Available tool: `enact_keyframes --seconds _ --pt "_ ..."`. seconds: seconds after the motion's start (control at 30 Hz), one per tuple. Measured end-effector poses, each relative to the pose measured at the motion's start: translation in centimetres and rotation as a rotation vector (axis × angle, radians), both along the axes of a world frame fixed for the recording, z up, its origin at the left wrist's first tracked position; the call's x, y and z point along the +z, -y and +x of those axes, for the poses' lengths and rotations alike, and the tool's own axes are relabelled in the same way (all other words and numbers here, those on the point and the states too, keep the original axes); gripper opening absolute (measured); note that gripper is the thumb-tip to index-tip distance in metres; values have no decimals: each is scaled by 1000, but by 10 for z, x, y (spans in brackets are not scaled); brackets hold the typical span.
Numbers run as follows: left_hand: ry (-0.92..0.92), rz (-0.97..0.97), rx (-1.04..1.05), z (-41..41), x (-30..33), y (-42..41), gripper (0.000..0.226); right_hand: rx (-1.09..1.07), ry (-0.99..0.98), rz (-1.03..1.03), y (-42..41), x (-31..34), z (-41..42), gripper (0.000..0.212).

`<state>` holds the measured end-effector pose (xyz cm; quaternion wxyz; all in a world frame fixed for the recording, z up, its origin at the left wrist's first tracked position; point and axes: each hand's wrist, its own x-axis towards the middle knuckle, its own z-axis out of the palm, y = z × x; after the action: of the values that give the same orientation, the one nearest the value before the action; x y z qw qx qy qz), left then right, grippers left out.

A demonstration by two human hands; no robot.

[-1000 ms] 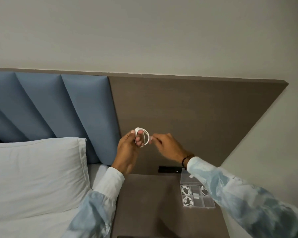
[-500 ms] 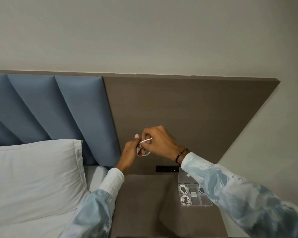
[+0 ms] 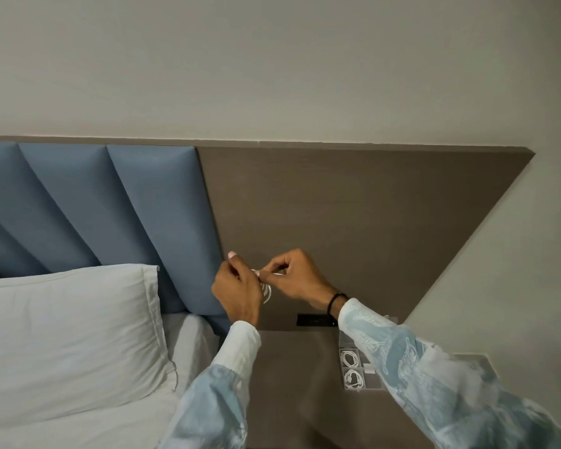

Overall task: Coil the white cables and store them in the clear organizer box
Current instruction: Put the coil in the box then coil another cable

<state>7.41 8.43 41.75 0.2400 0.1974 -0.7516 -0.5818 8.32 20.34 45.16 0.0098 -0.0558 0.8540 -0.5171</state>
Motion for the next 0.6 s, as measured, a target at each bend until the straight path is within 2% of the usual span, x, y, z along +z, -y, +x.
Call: enact_keyframes --seconds 0.1,0.17,0.23,0.4,0.5,0.6 --pt "23 -17 -55 -4 -8 5 48 -19 26 -37 -2 -7 3 21" --pt "-5 -7 -176 -3 -11 10 51 -46 35 -64 -3 -11 2 23" --pt "-28 91 -318 -2 -12 14 47 -103 16 -102 -3 -14 0 24" --pt "-110 252 -658 5 -25 21 7 -226 -2 -170 -14 -22 -6 27" --pt "-121 239 -712 5 -31 28 8 -232 -17 -121 -19 -29 -6 27" --pt "-54 156 -735 5 -35 34 14 -255 -58 -101 -22 -36 -5 26"
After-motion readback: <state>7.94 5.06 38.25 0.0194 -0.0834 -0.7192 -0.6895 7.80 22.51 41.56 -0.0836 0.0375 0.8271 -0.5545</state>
